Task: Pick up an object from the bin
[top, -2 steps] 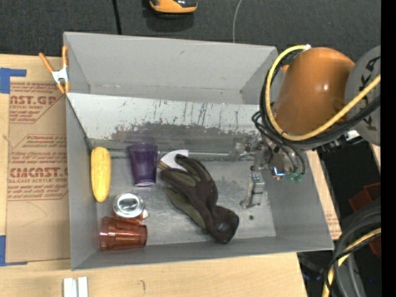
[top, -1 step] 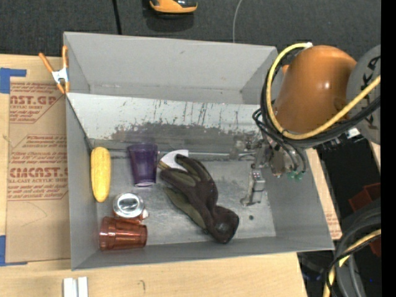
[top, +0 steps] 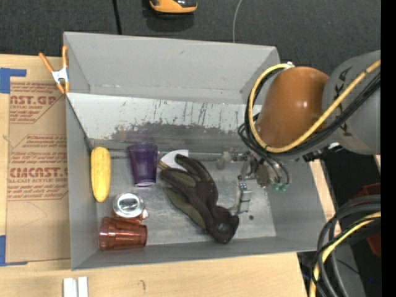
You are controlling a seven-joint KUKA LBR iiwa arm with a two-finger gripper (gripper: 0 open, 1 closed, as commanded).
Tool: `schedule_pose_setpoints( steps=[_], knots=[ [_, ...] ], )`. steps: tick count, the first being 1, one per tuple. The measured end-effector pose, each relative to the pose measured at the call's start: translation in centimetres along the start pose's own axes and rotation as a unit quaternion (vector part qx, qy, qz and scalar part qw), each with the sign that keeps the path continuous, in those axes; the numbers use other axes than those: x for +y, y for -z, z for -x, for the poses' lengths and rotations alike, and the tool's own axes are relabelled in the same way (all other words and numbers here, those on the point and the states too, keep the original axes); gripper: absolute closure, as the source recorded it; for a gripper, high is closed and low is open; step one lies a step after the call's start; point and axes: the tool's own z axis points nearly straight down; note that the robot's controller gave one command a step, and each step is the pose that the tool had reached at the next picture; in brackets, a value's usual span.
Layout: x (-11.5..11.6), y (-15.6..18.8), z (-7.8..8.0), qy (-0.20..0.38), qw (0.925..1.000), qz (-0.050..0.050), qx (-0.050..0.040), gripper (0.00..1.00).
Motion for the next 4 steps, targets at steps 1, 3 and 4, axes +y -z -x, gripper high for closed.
schedule_pose_setpoints(
  steps=[1, 3, 4],
  knots=[
    [2.4, -5.4, -0.6, 0.085, 0.9963, 0.001, 0.0027, 0.00],
    [2.2, -8.7, 0.3, 0.042, 0.9991, 0.001, 0.0050, 0.00],
    [2.2, -8.7, 0.3, 0.041, 0.9991, 0.001, 0.0050, 0.00]
  ],
)
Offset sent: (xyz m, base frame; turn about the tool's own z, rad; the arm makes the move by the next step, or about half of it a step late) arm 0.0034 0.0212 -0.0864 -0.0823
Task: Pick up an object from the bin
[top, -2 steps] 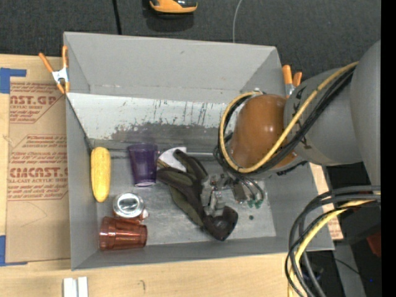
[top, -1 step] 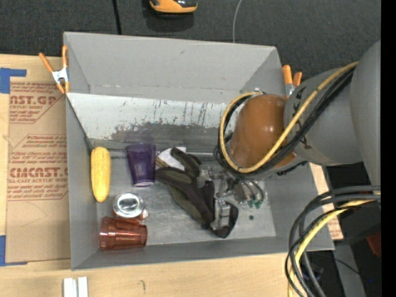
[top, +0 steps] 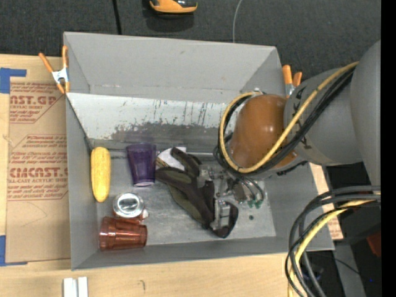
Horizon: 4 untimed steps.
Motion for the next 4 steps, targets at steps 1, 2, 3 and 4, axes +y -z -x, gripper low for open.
schedule_pose_setpoints(
  steps=[1, 2, 3, 4],
  knots=[
    [-1.3, -1.4, 1.9, 0.023, 0.9997, 0.000, -0.0002, 0.00],
    [-2.8, -2.4, 3.4, 0.053, 0.9986, 0.000, 0.0004, 0.00],
    [-3.6, -2.1, 3.5, -0.050, 0.9988, 0.001, -0.0005, 0.00],
    [-5.6, -2.6, 3.1, -0.162, 0.9868, 0.000, -0.0032, 1.00]
  ],
)
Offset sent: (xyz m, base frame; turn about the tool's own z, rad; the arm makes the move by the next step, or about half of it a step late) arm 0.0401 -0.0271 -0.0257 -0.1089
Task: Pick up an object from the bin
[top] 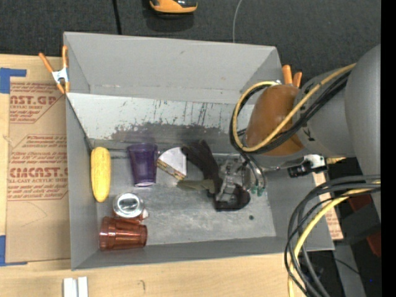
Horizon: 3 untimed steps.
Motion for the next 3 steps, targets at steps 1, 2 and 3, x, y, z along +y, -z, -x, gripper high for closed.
schedule_pose_setpoints(
  steps=[1, 2, 3],
  knots=[
    [0.0, 0.0, 0.0, 0.000, 1.0000, 0.000, 0.0000, 1.00],
    [0.3, 0.0, -1.9, -0.008, 1.0000, 0.000, -0.0028, 1.00],
    [0.6, 4.4, -1.6, -0.012, 0.9999, -0.001, 0.0053, 1.00]
  ],
)
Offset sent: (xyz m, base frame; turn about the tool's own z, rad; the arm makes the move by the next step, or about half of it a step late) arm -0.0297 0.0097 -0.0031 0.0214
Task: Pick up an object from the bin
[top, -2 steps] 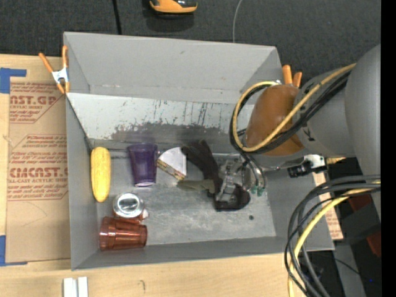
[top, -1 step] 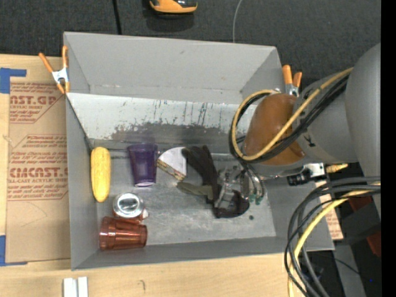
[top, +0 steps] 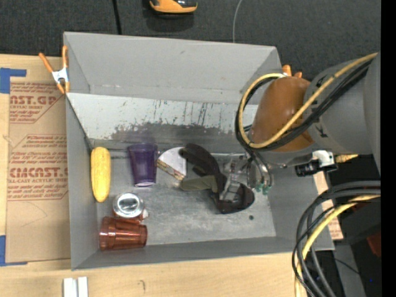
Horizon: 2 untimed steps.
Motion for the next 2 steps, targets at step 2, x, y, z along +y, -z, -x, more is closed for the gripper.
schedule_pose_setpoints(
  steps=[2],
  knots=[
    [-1.7, 3.2, 1.5, 0.028, 0.9996, 0.000, 0.0013, 1.00]
  ],
)
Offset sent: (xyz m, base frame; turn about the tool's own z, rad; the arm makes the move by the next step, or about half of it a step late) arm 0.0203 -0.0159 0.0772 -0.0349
